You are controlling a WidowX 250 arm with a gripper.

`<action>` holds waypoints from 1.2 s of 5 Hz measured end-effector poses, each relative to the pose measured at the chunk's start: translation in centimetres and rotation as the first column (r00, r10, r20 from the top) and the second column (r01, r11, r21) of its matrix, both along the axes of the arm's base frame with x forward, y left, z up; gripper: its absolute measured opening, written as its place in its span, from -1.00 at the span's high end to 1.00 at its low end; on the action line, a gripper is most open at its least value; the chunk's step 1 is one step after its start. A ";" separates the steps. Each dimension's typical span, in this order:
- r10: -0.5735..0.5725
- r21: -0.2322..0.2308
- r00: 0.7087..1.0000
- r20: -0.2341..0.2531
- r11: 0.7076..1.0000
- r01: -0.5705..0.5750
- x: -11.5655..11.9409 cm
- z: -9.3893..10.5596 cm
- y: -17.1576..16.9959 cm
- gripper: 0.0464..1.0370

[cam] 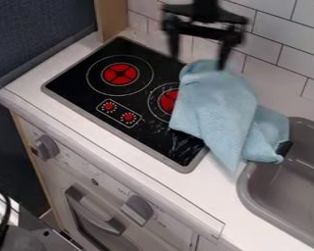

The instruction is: Unfold the cloth from bottom right to top left

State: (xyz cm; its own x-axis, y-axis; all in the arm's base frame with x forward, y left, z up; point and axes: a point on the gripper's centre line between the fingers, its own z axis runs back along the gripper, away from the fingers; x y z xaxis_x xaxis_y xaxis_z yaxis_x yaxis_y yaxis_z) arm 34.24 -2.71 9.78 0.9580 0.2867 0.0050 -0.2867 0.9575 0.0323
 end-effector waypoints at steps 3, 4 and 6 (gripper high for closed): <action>-0.009 0.014 0.996 -0.083 1.000 0.011 -0.3 -5.1 -6.0 -0.93; 0.015 0.027 0.995 -0.099 1.000 -0.012 -1.2 -6.1 -5.6 -0.93; 0.071 0.097 0.994 -0.084 0.993 -0.063 -1.2 -6.9 -4.1 -0.21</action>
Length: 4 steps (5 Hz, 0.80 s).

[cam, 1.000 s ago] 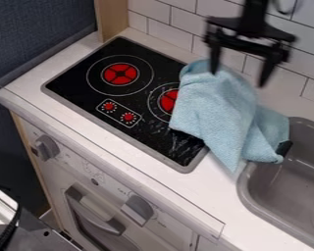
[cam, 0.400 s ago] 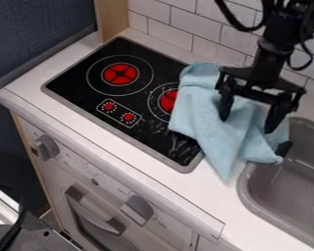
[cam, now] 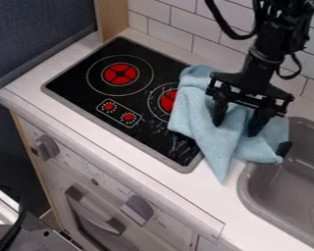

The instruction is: Unfold the cloth from bottom right to top left

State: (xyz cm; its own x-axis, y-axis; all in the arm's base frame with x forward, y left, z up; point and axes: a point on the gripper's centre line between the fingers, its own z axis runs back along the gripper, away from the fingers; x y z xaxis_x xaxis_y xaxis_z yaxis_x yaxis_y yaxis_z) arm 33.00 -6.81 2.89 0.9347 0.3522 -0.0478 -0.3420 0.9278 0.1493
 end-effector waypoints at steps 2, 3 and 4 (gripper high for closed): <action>0.036 -0.028 0.999 0.007 0.999 -0.036 0.1 0.4 0.1 0.81; 0.035 -0.044 0.999 0.035 0.998 -0.034 0.4 1.2 1.1 0.99; 0.080 -0.034 0.992 0.100 0.996 -0.077 0.3 3.7 3.7 0.99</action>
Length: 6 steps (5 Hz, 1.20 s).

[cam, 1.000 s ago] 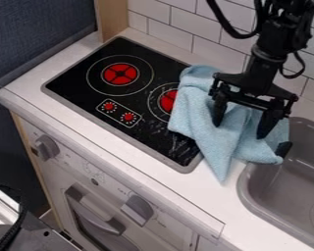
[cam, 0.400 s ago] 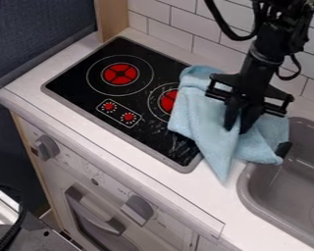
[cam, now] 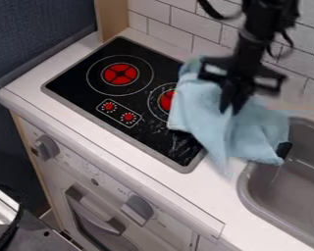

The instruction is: Unfold the cloth from bottom right to top left

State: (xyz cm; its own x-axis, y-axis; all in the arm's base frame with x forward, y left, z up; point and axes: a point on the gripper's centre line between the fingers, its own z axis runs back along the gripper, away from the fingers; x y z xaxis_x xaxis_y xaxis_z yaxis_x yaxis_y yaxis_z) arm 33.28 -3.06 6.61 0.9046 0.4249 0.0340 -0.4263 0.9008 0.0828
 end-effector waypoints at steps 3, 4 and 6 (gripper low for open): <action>0.143 0.009 0.980 0.138 0.989 -0.146 -1.4 3.0 12.0 0.99; 0.185 0.018 0.963 0.198 0.981 -0.192 -1.6 2.8 15.5 0.99; 0.223 0.013 0.956 0.191 0.973 -0.230 -0.6 -0.4 20.7 0.99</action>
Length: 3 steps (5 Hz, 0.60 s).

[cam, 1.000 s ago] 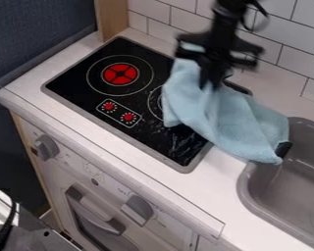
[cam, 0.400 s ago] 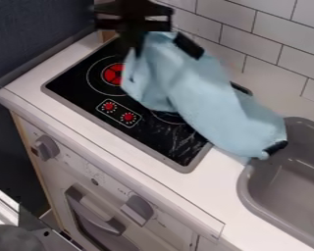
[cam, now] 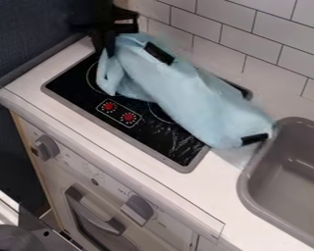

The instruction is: Unfold the cloth from bottom right to top left

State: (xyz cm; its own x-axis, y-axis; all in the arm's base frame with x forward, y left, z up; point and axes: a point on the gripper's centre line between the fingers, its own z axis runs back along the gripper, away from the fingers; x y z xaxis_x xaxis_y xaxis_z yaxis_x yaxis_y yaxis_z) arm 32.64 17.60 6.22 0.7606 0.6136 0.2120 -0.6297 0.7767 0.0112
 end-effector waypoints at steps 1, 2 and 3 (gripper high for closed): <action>0.001 0.000 1.000 -0.001 1.000 -0.001 0.2 -1.1 1.1 0.95; -0.004 -0.032 1.000 -0.019 0.999 0.003 -0.1 -1.3 0.8 0.65; 0.014 -0.052 0.999 -0.047 0.999 -0.016 -0.8 -0.5 0.5 0.15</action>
